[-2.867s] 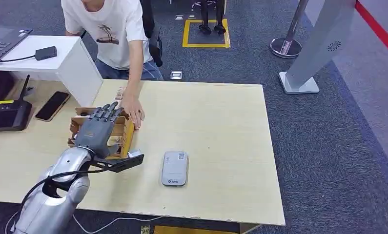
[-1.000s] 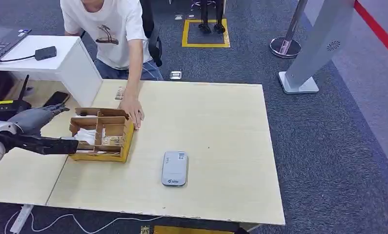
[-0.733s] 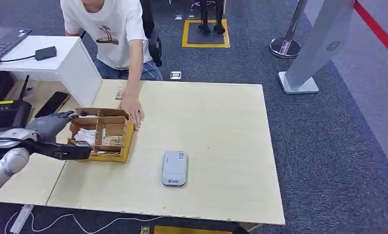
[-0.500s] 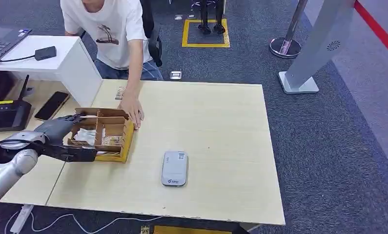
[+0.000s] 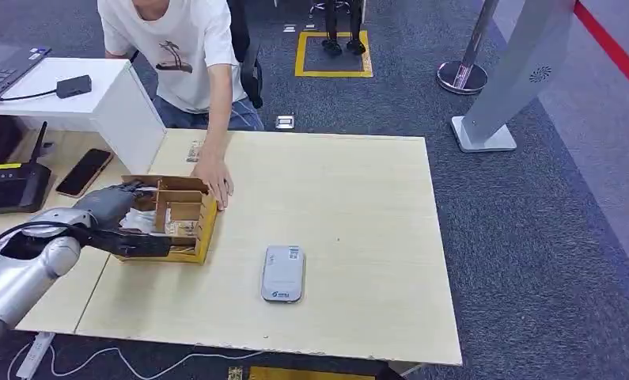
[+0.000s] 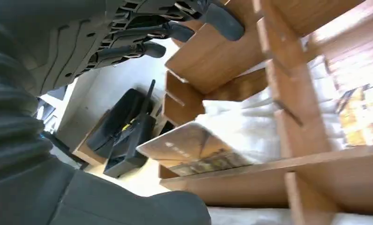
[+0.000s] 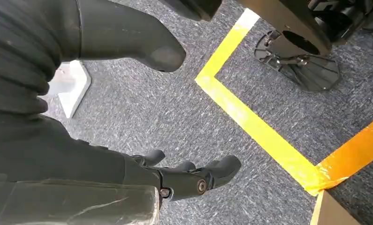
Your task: Pass the card to the sensor for recognition and then transmit it.
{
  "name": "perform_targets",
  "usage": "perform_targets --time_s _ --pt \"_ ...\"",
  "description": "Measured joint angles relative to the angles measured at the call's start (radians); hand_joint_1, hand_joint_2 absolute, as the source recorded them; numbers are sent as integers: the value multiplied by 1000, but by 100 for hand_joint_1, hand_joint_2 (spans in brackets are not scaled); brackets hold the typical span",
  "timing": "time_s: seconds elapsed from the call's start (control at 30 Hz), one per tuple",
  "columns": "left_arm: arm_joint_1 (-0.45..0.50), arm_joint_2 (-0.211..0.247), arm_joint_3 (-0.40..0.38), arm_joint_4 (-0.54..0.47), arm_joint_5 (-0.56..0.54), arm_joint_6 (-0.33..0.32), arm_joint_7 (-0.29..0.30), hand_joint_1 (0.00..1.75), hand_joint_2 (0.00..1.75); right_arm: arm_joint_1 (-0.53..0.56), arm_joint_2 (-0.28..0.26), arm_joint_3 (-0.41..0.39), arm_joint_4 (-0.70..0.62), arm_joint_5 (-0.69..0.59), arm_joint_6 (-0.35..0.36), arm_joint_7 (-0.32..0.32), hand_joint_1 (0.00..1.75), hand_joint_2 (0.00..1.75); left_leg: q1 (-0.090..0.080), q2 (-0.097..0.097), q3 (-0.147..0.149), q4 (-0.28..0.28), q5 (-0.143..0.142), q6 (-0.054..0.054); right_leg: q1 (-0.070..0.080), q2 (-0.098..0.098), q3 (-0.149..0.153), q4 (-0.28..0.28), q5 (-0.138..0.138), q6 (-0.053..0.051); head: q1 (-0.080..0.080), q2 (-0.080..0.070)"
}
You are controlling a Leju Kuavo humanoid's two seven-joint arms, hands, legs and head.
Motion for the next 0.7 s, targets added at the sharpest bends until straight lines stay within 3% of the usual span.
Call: perform_targets --time_s 0.03,0.07,0.1,0.7 --pt "-1 -3 2 1 -1 0 0 2 175 0 0 0 0 -1 0 0 0 175 0 0 0 0 0 0 0 0 0 0 0 0 0 0" --pt "-2 -6 3 3 -3 0 0 56 175 0 0 0 0 -2 0 0 0 175 0 0 0 0 0 0 0 0 0 0 0 0 0 0" --pt "-4 -10 4 4 -6 0 -2 175 175 0 0 0 0 -2 0 0 0 175 0 0 0 0 0 0 0 0 0 0 0 0 0 0" --pt "-16 -61 15 16 -28 21 -3 175 175 1 0 0 2 -2 0 0 0 175 0 0 0 0 0 0 0 0 0 0 0 0 0 0"
